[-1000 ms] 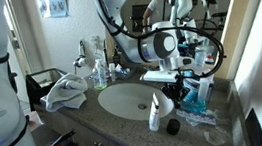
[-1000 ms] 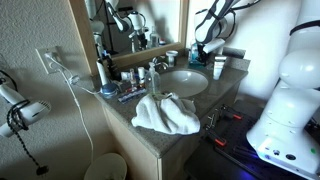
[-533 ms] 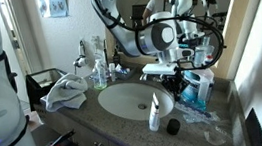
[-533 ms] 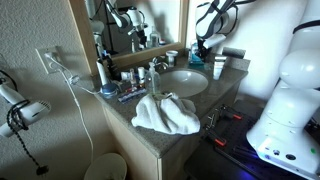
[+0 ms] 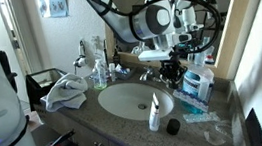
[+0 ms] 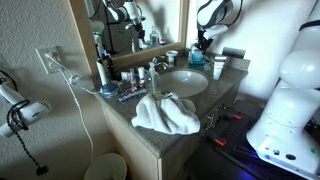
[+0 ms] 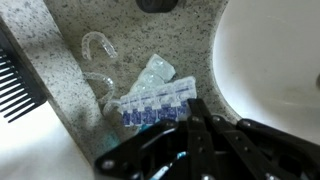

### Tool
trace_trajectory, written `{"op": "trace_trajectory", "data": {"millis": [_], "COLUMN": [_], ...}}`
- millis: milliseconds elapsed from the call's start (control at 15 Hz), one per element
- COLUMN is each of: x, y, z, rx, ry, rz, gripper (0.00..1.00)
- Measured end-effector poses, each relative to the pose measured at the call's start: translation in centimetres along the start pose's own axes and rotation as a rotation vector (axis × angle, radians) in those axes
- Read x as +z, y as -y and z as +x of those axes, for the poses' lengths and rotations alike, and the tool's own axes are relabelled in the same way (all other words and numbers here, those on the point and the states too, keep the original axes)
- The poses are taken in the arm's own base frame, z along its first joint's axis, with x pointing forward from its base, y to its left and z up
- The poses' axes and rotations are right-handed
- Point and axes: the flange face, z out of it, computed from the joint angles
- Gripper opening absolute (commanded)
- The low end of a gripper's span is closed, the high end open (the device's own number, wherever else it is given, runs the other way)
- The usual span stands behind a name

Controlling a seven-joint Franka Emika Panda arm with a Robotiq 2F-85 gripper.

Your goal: Move the object from the right to the left side of the hand basin

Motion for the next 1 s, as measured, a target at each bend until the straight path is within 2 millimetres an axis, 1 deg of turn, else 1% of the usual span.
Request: {"op": "trace_trajectory", "data": {"millis": [267, 467, 667, 1000], "x": [-3.0, -5.7, -8.6, -13.7], "y": [1.3, 3.3, 6.6, 13.5], "z": [-1.2, -2.4, -3.5, -5.6], "rx": [-0.021, -0.045, -0.068, -0.116], "ry": [0.012, 0.038, 0.061, 0.057], "rz": [0.009, 0.005, 0.009, 0.027], "gripper": [0.00, 0.00, 0.00, 0.00]}}
